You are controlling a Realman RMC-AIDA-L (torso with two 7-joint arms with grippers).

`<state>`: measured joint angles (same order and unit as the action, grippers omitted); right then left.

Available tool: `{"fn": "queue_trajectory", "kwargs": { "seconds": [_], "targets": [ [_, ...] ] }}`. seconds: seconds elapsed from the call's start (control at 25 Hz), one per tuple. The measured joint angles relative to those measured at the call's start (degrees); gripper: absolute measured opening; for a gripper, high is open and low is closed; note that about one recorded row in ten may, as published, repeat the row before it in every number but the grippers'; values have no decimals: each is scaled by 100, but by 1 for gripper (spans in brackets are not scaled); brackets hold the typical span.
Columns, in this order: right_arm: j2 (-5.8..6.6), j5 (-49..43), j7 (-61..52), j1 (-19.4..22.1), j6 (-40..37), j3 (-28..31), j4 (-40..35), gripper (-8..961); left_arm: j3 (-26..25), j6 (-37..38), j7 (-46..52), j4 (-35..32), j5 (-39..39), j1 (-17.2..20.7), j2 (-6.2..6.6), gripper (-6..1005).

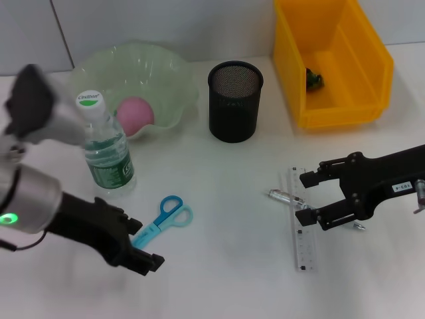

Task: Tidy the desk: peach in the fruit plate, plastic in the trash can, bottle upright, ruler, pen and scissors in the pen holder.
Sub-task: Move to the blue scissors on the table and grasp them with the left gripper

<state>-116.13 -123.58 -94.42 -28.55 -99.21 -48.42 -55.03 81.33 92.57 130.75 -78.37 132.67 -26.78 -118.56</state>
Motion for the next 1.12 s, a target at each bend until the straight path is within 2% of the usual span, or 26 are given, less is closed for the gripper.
{"fn": "queue_trajectory", "kwargs": {
  "seconds": [0.24,0.4,0.88,1.12],
  "targets": [
    [32,0,2,-2,-25,0,-10,821,890,-140,1085,-204,959,-534,-39,815],
    [48,0,3,-2,-30,6,-25,821,1282,-232,1463,-136,1258,-818,-52,815],
    [57,1,21,16,-27,43,-61,821,1720,-712,1987,669,1336,-1551,-62,814],
    [57,1,38,24,-27,53,-61,821,1955,-883,2122,864,1501,-1712,-62,815]
  ]
}}
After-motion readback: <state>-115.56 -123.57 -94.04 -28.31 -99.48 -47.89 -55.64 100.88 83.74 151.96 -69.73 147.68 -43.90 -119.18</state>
